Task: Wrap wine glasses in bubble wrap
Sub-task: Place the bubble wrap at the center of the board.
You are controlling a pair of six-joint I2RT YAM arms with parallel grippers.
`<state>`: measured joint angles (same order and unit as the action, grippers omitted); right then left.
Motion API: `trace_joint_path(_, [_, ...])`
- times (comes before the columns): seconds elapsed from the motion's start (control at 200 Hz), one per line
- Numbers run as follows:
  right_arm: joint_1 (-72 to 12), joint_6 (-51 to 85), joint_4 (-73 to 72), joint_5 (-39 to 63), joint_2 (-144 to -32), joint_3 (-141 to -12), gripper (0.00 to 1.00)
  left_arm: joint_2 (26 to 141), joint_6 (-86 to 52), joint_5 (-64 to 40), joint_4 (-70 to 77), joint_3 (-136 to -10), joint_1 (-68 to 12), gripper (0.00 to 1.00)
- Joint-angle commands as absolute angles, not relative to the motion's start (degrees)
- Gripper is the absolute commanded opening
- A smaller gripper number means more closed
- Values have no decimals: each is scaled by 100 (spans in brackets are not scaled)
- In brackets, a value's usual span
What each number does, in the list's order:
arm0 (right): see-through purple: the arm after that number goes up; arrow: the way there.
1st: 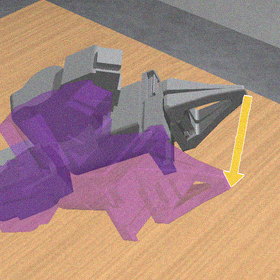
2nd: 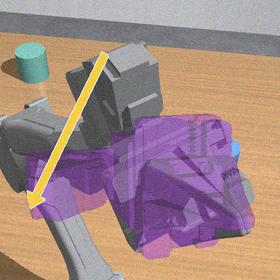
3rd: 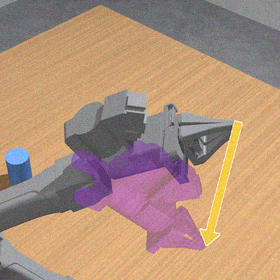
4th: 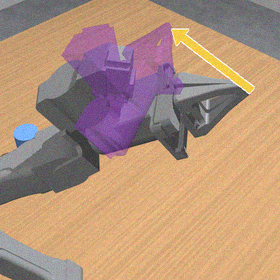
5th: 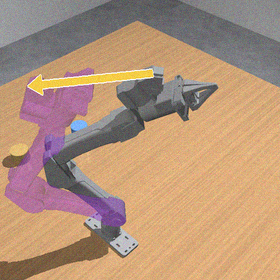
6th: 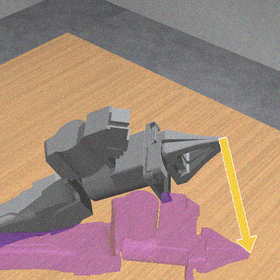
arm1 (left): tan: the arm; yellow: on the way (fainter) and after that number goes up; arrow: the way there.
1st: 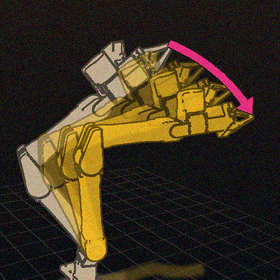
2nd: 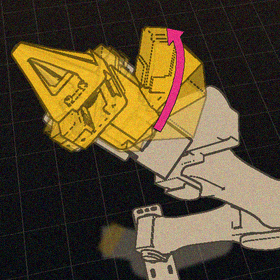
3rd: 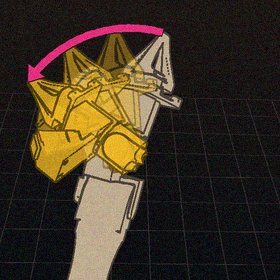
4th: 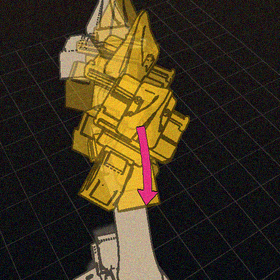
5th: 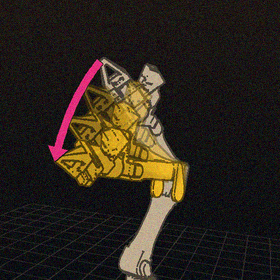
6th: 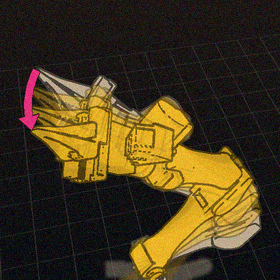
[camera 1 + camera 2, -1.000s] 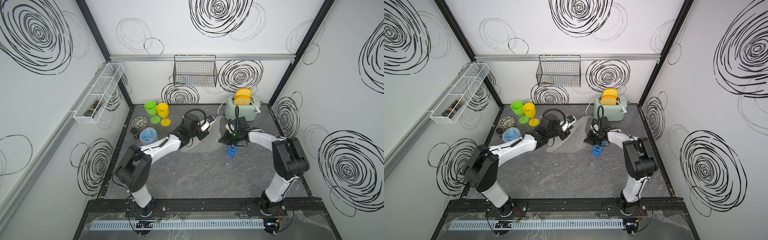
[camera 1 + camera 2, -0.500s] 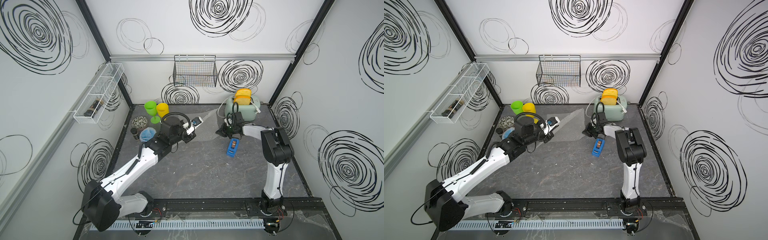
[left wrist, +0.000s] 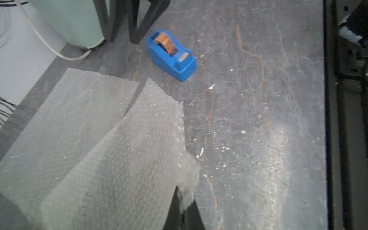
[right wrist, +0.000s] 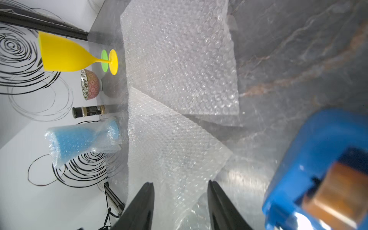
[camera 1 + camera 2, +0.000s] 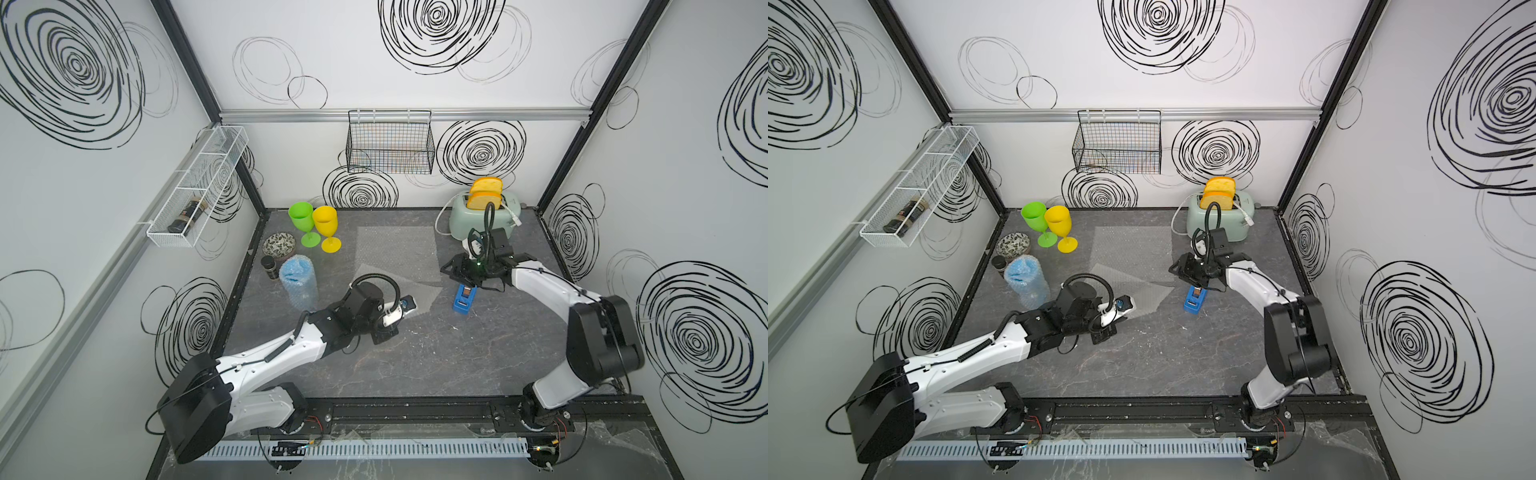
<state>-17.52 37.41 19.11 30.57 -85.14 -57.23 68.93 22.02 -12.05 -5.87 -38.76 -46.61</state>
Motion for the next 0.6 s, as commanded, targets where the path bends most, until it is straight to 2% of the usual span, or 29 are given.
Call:
trace_joint_path(0.0, [-2038,3728,2462,2944,-7853,-5253,50,7069,1883,-1463,-237,-3840,-5007,17])
trace_joint_path(0.05, [-2165,3789,2471,2913,-7599,-5092,50,7116,1765,-1652,-246,-3862,-5111,43])
trace_joint_path(0.18, [-2665,3904,2199,2666,-7421,-4854,48,6993,1572,-2166,-366,-4054,-4969,71])
trace_joint_path(0.325, [-3175,3927,2096,2603,-8237,-5214,46,6588,1506,-2458,-577,-4364,-4020,83])
trace_joint_path(0.465, [-3732,3716,2236,2422,-9335,-6063,46,6100,1659,-2593,-781,-4613,-2897,99])
trace_joint_path(0.59, [-4233,3570,2219,2310,-10209,-6635,46,6008,1136,-2435,-423,-4870,-1723,98])
